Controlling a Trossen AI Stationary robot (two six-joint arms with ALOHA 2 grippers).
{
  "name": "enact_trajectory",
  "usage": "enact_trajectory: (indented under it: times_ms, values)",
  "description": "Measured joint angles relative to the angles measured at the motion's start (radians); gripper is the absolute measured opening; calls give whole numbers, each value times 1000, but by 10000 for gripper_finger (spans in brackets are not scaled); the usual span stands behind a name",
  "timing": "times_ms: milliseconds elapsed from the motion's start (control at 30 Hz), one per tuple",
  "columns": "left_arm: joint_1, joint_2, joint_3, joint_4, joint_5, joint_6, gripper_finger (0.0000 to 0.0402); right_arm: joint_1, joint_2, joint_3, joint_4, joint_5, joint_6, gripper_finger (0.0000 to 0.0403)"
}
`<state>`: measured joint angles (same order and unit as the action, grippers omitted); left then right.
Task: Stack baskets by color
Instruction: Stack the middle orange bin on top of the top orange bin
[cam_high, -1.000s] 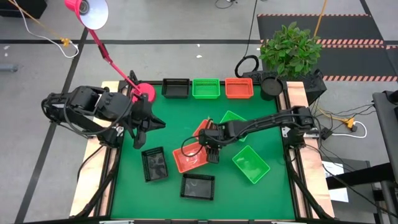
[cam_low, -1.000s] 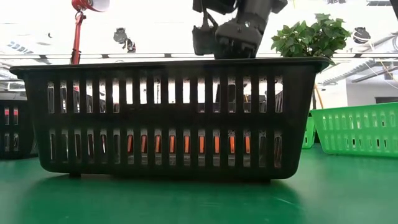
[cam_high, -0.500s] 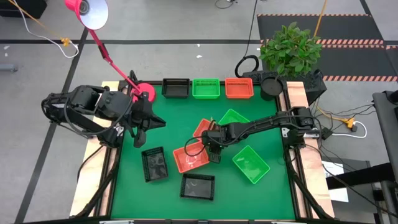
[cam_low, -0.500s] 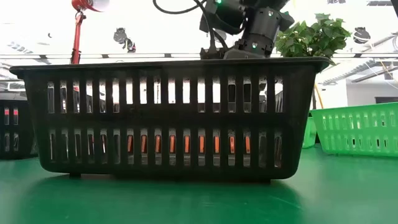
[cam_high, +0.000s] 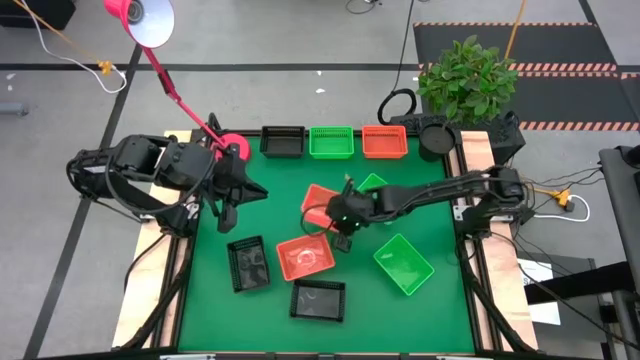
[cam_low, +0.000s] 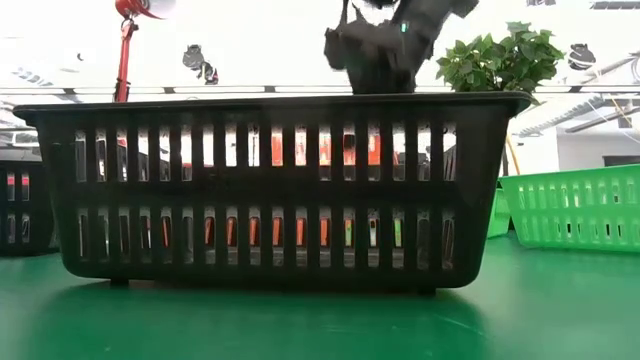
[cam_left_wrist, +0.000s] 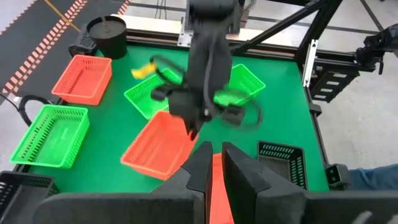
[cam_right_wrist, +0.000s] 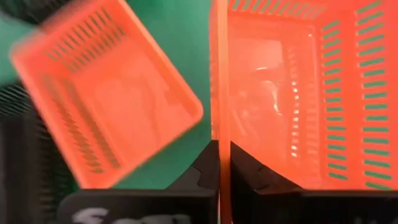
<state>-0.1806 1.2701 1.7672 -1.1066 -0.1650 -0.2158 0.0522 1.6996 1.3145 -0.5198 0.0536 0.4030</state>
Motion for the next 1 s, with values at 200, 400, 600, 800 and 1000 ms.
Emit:
enact_trajectory:
  times_ms: [200, 400, 600, 800, 1000]
  values:
    - [0, 0, 0, 0, 0, 22, 37, -13, -136, 1, -15, 36, -22, 3]
    - [14, 0, 0, 1, -11, 58, 37, -32, -262, 1, -106, 117, -110, 3]
    - [53, 0, 0, 2, -151, 11, 37, -93, -348, 2, -277, 180, -315, 3]
    - [111, 26, 2, 41, -177, 104, 38, -213, -395, 2, -392, 211, -545, 3]
    - [211, 131, 1, 174, -81, 252, 82, -329, -421, 1, -406, 205, -755, 4]
